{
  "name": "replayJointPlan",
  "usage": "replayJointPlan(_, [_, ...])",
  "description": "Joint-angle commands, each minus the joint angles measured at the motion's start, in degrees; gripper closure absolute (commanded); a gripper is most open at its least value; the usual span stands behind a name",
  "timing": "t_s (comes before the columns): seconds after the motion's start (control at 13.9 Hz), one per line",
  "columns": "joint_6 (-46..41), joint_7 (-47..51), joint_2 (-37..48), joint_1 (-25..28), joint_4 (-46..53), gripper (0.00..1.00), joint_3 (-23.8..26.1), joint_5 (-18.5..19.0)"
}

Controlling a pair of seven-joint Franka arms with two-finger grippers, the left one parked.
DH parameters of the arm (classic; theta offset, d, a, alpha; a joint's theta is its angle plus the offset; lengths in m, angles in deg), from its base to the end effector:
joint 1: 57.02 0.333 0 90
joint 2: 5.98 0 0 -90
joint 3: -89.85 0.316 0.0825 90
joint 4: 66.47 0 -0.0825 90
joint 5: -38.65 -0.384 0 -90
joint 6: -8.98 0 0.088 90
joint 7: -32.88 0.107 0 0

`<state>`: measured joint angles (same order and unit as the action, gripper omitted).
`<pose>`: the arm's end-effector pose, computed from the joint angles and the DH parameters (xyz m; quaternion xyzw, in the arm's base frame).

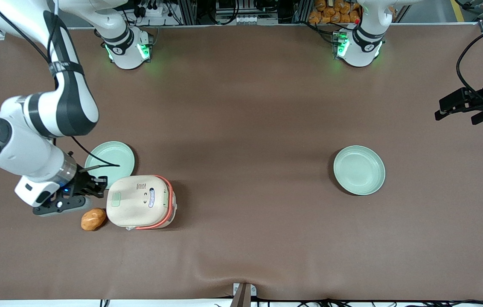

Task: Press rice cooker button with right arm
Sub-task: 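Move the right gripper down over the rice cooker's lid button, then press the closed right gripper down on the rice cooker's lid button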

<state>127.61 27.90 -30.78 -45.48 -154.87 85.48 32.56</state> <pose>0.6836 0.0990 0.4124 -0.9945 -0.0868 -0.0475 0.0329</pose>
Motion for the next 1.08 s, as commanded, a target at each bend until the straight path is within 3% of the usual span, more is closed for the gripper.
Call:
replayJointPlan(0.0, [0.37, 0.84, -1.39, 0.50, 0.51, 1.00, -0.29, -2.17])
replayJointPlan(1.01, [2.83, 1.46, -4.56, 0.85, 0.16, 1.00, -0.29, -2.17])
